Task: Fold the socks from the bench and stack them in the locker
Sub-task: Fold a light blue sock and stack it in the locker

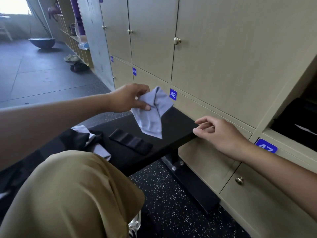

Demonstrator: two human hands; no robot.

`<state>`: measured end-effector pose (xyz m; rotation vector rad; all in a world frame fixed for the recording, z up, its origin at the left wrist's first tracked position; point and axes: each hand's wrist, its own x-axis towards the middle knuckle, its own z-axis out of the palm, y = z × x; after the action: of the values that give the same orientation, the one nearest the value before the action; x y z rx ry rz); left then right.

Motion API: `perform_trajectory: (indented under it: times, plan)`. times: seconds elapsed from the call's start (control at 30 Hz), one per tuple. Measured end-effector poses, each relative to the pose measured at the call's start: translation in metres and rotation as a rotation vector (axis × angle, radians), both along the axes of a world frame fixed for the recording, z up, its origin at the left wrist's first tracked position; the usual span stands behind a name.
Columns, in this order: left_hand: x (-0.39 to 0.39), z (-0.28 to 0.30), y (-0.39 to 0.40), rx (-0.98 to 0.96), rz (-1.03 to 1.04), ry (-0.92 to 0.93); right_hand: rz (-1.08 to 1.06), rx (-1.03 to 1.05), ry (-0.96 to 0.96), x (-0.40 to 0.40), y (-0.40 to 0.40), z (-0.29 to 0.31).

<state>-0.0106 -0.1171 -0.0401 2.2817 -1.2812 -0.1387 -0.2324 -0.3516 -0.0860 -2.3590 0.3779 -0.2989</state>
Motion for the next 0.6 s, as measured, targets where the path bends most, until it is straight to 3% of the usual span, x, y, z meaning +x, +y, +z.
perform_trajectory:
  times: [0.3, 0.43, 0.6]
  plan:
    - [-0.048, 0.006, -0.054, -0.154, -0.119, 0.23, 0.073, 0.394, -0.204, -0.007, 0.007, 0.022]
    - [-0.068, 0.007, -0.075, -0.176, -0.166, 0.345, 0.0, 0.415, -0.326, -0.013, 0.002, 0.029]
    - [-0.082, 0.002, -0.102, -0.269, -0.118, 0.409, -0.119, 0.51, -0.343, -0.03, -0.009, 0.04]
